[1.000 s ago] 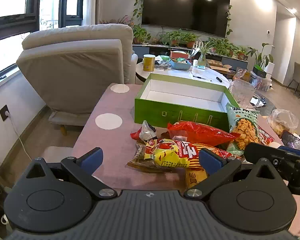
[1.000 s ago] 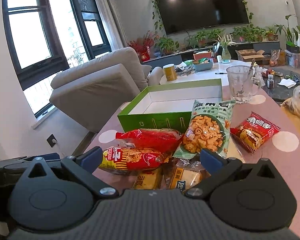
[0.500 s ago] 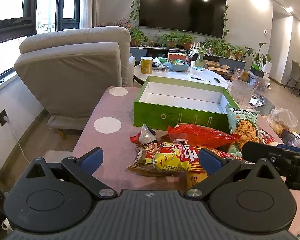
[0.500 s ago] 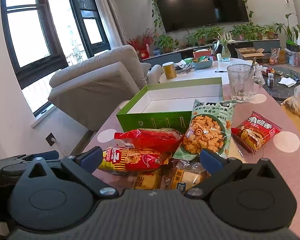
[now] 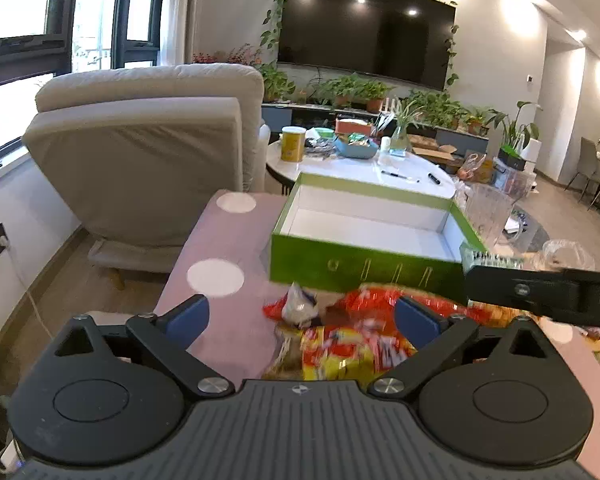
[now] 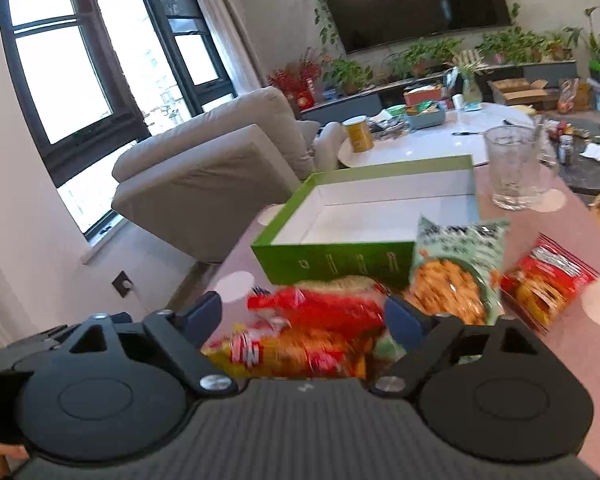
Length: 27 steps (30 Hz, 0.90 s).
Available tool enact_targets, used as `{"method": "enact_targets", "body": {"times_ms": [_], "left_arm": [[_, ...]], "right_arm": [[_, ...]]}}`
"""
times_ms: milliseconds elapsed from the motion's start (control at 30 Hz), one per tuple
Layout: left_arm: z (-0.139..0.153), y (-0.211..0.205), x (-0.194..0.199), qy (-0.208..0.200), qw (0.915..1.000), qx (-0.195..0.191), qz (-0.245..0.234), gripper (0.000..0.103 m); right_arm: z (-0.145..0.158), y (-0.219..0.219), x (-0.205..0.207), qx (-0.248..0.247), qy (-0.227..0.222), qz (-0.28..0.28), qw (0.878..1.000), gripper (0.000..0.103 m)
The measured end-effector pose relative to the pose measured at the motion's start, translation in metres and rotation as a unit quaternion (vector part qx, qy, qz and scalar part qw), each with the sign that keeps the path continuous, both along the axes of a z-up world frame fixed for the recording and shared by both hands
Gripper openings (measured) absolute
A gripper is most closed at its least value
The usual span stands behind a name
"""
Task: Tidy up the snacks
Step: 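Lower the right tool onto the red round cracker bag and close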
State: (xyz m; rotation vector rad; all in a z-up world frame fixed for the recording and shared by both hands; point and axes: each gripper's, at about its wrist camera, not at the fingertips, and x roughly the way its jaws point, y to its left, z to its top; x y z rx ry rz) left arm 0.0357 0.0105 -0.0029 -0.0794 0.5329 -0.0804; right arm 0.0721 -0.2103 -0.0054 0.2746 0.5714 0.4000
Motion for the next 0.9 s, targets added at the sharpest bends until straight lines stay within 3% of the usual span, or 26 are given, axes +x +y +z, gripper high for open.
{"method": "enact_targets", "body": {"times_ms": [167, 467, 667, 900], "left_arm": [[0.002, -0.005, 0.021, -0.002, 0.9999, 0.007, -0.011, 0.096], [-0.020, -0.021, 0.064, 0.044, 0.9976, 0.000, -0.054, 0.092], [-0.038, -0.032, 0.085, 0.074, 0.9941, 0.004, -0.078, 0.088], [-0.054, -0.039, 0.081, 0.102, 0.9888, 0.003, -0.109, 0.084]], "right_arm": [[-0.001, 0.002, 0.039, 0.012, 0.041, 0.001, 0.999, 0.079], [-0.027, 0.010, 0.080, 0.005, 0.117, -0.002, 0.993, 0.079], [-0.031, 0.008, 0.079, -0.029, 0.124, -0.014, 0.992, 0.079], [-0.041, -0.016, 0.068, -0.050, 0.145, -0.033, 0.988, 0.079]]}}
